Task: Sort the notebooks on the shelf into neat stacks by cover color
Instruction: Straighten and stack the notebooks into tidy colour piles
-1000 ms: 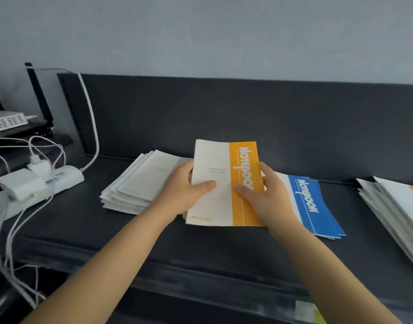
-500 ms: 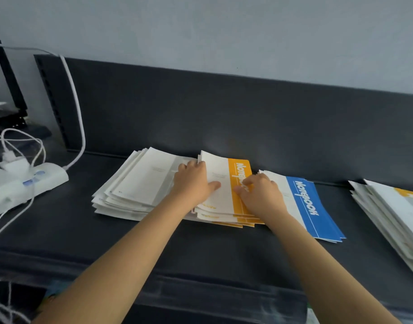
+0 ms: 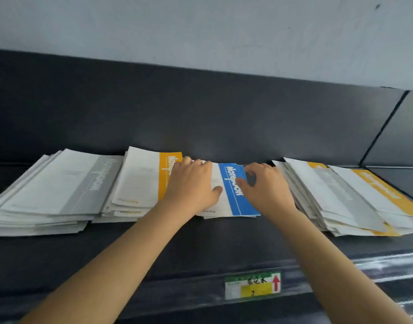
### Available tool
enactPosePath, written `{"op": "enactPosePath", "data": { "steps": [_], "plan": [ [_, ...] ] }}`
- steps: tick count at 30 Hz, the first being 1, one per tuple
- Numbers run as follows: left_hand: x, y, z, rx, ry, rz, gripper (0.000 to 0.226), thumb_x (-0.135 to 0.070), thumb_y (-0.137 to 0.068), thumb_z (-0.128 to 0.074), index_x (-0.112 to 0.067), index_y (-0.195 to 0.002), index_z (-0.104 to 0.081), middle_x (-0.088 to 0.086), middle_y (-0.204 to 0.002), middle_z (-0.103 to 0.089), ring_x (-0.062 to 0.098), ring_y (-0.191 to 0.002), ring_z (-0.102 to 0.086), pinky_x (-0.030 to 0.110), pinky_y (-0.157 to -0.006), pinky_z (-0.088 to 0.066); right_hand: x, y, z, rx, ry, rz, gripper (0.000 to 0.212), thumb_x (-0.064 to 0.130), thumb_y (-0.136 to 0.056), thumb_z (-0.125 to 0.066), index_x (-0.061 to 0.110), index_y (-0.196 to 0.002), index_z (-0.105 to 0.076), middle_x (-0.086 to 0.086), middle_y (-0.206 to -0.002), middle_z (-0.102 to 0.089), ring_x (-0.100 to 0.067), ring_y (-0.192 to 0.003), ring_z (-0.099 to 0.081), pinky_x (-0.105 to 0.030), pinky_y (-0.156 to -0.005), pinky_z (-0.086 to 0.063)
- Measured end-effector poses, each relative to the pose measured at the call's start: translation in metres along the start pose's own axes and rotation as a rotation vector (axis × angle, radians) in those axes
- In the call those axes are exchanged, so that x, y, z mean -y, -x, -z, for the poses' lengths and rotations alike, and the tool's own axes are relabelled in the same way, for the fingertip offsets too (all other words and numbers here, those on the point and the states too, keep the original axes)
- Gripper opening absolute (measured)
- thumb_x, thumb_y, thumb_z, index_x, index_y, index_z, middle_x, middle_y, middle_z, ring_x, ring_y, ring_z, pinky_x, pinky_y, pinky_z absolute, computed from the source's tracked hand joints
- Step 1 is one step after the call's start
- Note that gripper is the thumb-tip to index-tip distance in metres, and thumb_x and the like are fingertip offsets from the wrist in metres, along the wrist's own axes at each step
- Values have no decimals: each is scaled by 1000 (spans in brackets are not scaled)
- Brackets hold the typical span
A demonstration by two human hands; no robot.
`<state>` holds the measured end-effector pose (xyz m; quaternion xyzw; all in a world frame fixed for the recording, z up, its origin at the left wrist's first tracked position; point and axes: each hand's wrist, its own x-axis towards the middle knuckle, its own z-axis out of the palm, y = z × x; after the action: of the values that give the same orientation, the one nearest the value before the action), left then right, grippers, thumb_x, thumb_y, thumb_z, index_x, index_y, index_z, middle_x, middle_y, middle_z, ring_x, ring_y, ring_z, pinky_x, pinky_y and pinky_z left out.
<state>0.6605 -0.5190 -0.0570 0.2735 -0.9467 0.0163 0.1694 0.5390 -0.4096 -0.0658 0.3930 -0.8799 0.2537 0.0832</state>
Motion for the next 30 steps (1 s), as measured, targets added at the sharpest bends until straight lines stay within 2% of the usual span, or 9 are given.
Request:
{"op": "enactPosePath", "data": {
  "steps": [5, 8, 12, 15, 19, 23, 27, 29, 30],
  "plan": [
    [-88, -26, -21, 38, -17, -28, 61, -66, -88, -46, -18, -123, -54, -1, -120, -61, 24, -117, -47, 34, -94, -35, -89, -7, 45, 33, 14, -61, 48, 46, -87, -59, 16, -125, -57, 0, -121, -62, -23, -118, -50, -32, -93, -41],
    [-148, -46, -29, 80, 77, -12, 64, -68, -88, -44, -16, -124, -54, -1, -122, -60, 24, -118, -47, 35, -94, -37, -151, -16, 75, 93, 75, -128, 49, 48, -88, -57, 16, -125, -57, 1, -119, -63, -20, -115, -53, -30, -88, -42],
    [-212, -68, -38, 189, 266, 88, 50, -65, -86, -52, -18, -104, -55, -2, -110, -61, 21, -105, -54, 33, -75, -42, -226, -33, 98, 200, 253, -198, 43, 51, -90, -53, 9, -80, -55, -2, -78, -55, -24, -81, -52, -28, -61, -37],
    [-237, -74, -46, 200, 302, 173, 54, -58, -86, -58, -13, -117, -57, -1, -108, -61, 20, -99, -57, 36, -81, -51, -252, -42, 97, 306, 302, -166, 52, 57, -91, -46, 13, -63, -41, 1, -64, -45, -23, -78, -46, -28, -72, -33],
    [-242, -79, -47, 196, 446, 304, 58, -48, -84, -65, -13, -129, -54, -1, -124, -58, 20, -113, -55, 34, -91, -48, -260, -55, 78, 343, 250, -124, 57, 66, -88, -36, 13, -78, -52, -2, -81, -55, -26, -98, -53, -35, -93, -28],
    [-229, -85, -45, 183, 555, 429, 35, -39, -82, -72, -21, -101, -49, -6, -98, -55, 16, -97, -56, 37, -88, -51, -259, -61, 66, 359, 92, -118, 57, 65, -87, -38, 13, -90, -62, -1, -87, -59, -28, -106, -48, -34, -83, -26],
    [-222, -90, -44, 171, 687, 514, 40, -31, -79, -77, -28, -72, -37, -1, -91, -52, 17, -84, -52, 35, -78, -48, -257, -58, 69, 343, -80, -150, 53, 58, -90, -44, 13, -104, -66, -3, -102, -62, -28, -113, -43, -33, -82, -26],
    [-220, -90, -45, 148, 753, 509, 29, -32, -79, -77, -28, -76, -48, 1, -94, -55, 19, -88, -54, 34, -80, -45, -256, -57, 69, 342, -107, -164, 51, 57, -91, -44, 12, -104, -65, -3, -96, -60, -28, -110, -44, -32, -81, -28],
    [-220, -89, -45, 143, 779, 494, 21, -33, -80, -76, -25, -90, -59, 1, -103, -59, 18, -97, -57, 34, -85, -46, -253, -56, 70, 347, -117, -166, 50, 56, -91, -44, 11, -104, -64, -2, -94, -59, -26, -106, -45, -32, -83, -30]
  ]
}}
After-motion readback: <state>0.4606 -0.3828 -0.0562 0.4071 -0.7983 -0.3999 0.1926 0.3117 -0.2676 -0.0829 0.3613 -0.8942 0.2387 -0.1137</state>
